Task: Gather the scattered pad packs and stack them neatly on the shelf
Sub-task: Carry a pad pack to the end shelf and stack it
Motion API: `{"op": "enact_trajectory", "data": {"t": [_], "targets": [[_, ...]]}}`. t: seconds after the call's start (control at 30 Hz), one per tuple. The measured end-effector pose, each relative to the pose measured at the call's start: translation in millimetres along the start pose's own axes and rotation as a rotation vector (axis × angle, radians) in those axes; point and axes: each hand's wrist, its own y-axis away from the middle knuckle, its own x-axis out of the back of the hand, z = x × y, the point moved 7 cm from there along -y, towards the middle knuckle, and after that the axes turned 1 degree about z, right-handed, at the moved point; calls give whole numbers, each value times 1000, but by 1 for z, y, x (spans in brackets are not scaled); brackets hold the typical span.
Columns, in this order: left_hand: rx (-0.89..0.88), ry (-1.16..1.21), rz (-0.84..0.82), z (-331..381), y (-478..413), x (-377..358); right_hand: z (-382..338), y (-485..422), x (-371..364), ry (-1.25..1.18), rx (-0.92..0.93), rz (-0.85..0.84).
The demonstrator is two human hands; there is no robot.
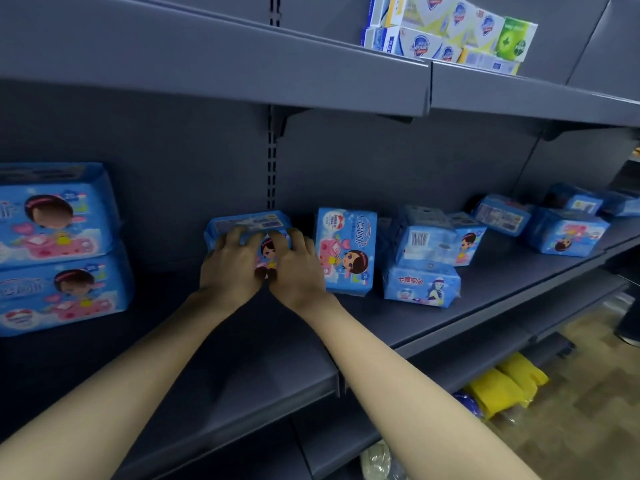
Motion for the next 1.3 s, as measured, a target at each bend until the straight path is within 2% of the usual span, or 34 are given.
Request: {"op": "enact_trajectory", "data": {"t": [0.27, 0.7, 1.07, 1.3], "targets": [[112, -52, 50, -9, -11, -5, 10, -19, -5, -125, 64, -72], [225, -76, 16, -26, -15, -2, 21, -40, -11, -165, -32, -149], [325, 24, 20, -47, -25, -7, 26, -51, -18, -229, -141, -234], [352, 294, -23, -57, -30, -18, 26, -54, -28, -299, -205, -263]]}}
